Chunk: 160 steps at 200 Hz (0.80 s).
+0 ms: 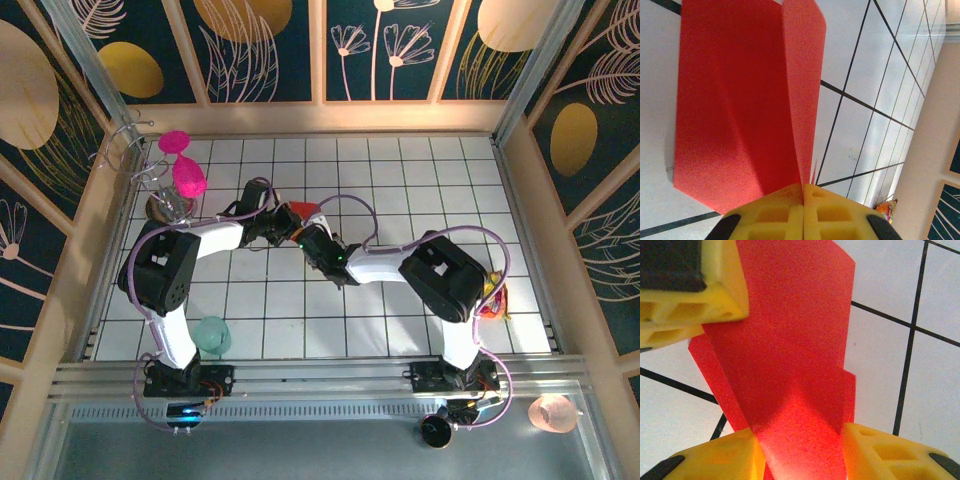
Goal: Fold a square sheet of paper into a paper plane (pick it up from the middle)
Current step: Fourth fold the wing at the center of the table.
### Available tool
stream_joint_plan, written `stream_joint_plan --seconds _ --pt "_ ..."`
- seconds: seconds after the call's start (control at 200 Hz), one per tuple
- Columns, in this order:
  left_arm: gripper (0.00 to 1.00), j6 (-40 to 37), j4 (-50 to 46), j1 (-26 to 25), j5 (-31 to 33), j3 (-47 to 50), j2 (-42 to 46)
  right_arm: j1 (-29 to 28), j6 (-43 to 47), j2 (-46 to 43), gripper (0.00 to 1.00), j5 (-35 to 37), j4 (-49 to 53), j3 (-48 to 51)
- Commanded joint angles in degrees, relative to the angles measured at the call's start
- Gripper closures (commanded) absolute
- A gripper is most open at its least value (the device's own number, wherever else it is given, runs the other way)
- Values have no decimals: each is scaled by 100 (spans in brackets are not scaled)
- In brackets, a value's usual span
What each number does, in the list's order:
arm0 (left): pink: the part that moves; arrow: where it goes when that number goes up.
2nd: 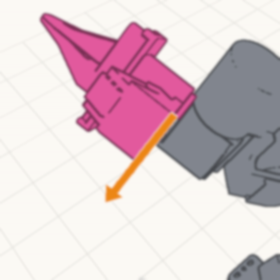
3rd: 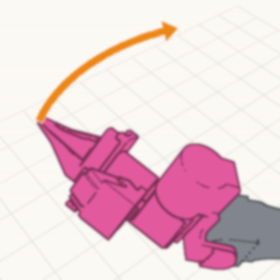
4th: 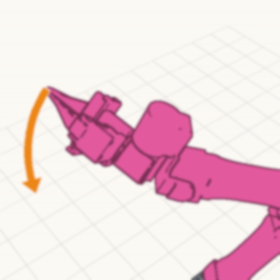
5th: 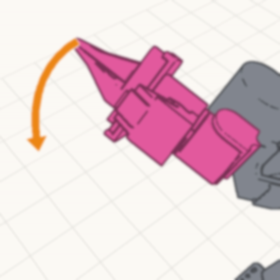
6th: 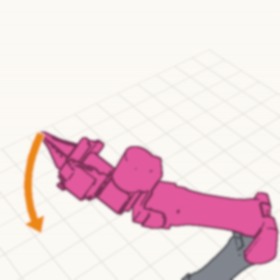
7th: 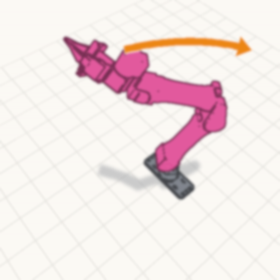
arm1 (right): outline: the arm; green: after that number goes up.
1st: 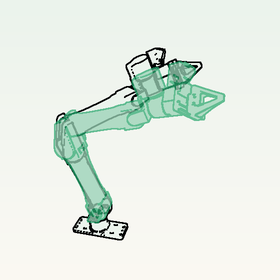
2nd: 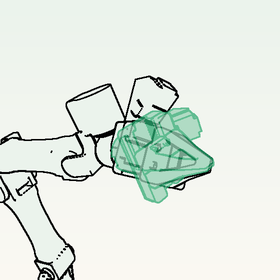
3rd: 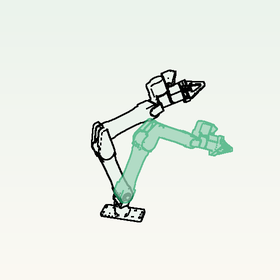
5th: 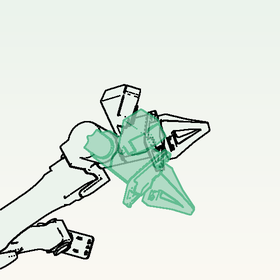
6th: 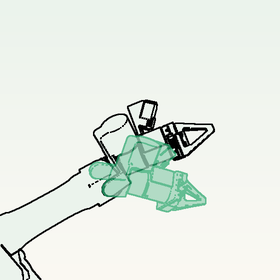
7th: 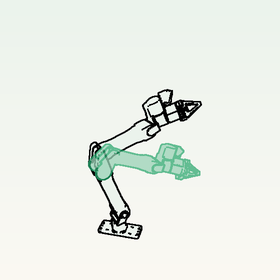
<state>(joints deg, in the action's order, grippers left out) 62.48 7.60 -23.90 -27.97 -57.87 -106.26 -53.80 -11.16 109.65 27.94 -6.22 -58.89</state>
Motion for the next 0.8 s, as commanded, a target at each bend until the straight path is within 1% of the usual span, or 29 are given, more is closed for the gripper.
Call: stream_joint_plan --seconds 0.0,0.23,0.405,0.516,0.561,0.626,0.796 --pt "93 1 -171 -26 30 -142 -52 -107 197 128 56 367 -79 -133" --pt "93 1 -197 -27 31 -170 -59 -210 248 143 56 453 -126 -88" --pt "92 -7 -215 -27 29 -165 -54 -210 254 141 58 509 -142 -76" --pt "91 -14 -230 -27 47 -172 -40 -210 280 115 63 544 -158 -37" --pt "90 -16 -238 -26 51 -172 -42 -210 310 108 67 554 -160 -27" --pt "89 -24 -239 -27 54 -173 -46 -210 342 104 70 573 -152 -10" --pt "85 -42 -266 -27 66 -200 -44 -210 386 74 74 611 -178 52"
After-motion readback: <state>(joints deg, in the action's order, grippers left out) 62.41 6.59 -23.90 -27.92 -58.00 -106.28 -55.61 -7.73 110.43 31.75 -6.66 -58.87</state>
